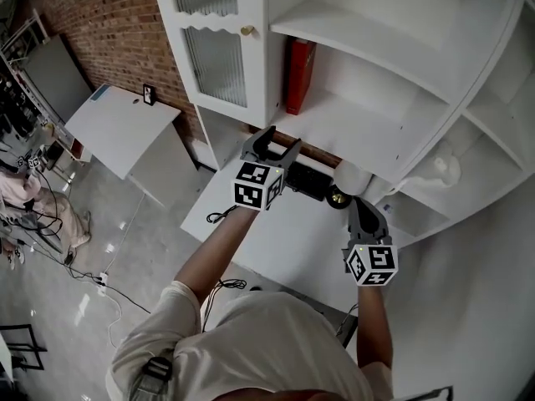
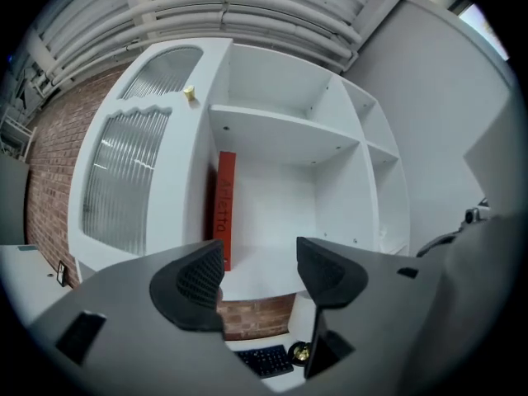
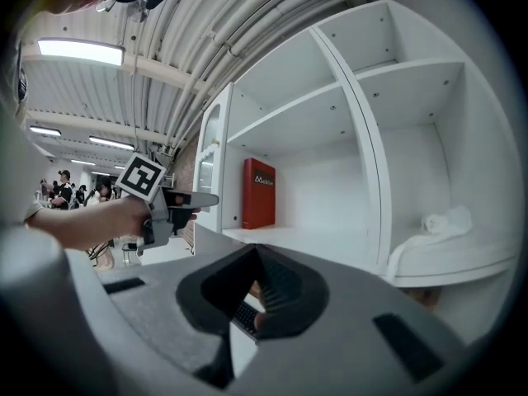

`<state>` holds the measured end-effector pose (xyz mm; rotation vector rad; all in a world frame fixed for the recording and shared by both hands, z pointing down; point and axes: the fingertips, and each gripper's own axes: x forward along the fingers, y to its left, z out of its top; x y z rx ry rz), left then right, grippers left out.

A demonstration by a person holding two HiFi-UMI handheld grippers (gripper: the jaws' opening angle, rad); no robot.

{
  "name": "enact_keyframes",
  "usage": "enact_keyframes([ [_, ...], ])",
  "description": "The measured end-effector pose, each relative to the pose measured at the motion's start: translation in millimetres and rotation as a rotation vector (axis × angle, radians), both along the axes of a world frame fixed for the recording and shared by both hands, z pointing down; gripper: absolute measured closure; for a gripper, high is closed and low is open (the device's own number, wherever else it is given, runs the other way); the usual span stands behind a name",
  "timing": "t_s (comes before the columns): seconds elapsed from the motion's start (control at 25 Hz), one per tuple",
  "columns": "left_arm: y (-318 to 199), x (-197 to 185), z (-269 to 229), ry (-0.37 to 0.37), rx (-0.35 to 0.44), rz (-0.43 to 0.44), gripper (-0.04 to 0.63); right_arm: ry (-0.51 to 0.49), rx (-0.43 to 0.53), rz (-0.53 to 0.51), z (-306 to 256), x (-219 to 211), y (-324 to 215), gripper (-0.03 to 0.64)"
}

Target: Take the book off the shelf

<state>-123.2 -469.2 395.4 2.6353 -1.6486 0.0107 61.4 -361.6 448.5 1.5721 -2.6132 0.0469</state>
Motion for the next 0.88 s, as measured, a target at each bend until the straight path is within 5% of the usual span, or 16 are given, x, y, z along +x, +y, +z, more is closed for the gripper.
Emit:
enact_keyframes([
  [0.88,-145,11,-15,-0.019,-0.061,-0.301,0.323,-0.025,0.016,0.035,-6,43,-19,0.617],
])
